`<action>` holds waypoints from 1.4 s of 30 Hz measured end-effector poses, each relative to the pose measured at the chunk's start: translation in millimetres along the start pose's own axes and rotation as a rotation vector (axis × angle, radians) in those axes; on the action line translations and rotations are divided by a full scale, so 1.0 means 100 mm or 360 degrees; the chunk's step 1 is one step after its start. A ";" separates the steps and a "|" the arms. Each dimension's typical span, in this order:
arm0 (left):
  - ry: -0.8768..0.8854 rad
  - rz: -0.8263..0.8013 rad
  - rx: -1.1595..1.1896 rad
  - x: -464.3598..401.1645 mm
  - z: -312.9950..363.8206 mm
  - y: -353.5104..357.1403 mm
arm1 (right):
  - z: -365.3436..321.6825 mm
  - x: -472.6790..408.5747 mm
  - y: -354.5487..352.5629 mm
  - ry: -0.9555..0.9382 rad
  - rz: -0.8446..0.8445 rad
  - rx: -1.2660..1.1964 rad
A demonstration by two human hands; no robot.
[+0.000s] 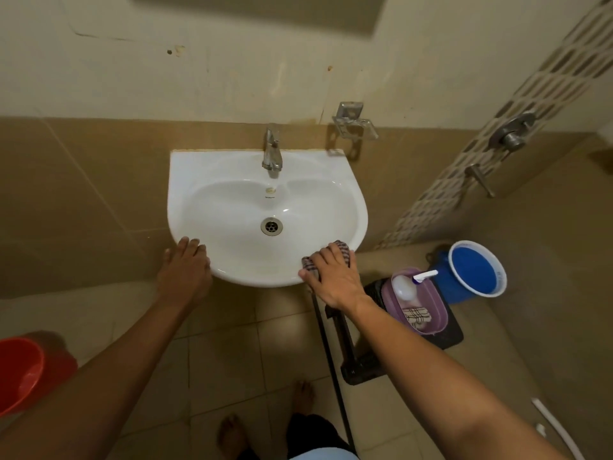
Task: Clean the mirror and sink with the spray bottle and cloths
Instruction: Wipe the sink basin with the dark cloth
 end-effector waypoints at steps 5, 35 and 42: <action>-0.0106 0.0026 0.0014 -0.03 0.05 -0.02 | 0.42 -0.24 0.03 0.0296 -0.0129 -0.0165; -0.0533 0.0094 -0.0091 -0.44 -0.07 0.08 | 0.12 -2.78 -0.39 -0.0595 -0.0005 0.0407; -0.0501 0.0010 -0.0098 -0.55 -0.13 0.07 | 0.34 -2.61 -0.34 -0.0622 0.0143 0.0452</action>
Point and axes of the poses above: each hand's wrist, its own x-axis away from the middle knuckle, its own y-axis out of the palm, z = x × y, the point moved 10 cm from there along -x, towards the middle knuckle, and after that the axes turned 9 degrees about y, right-handed, at the moved point
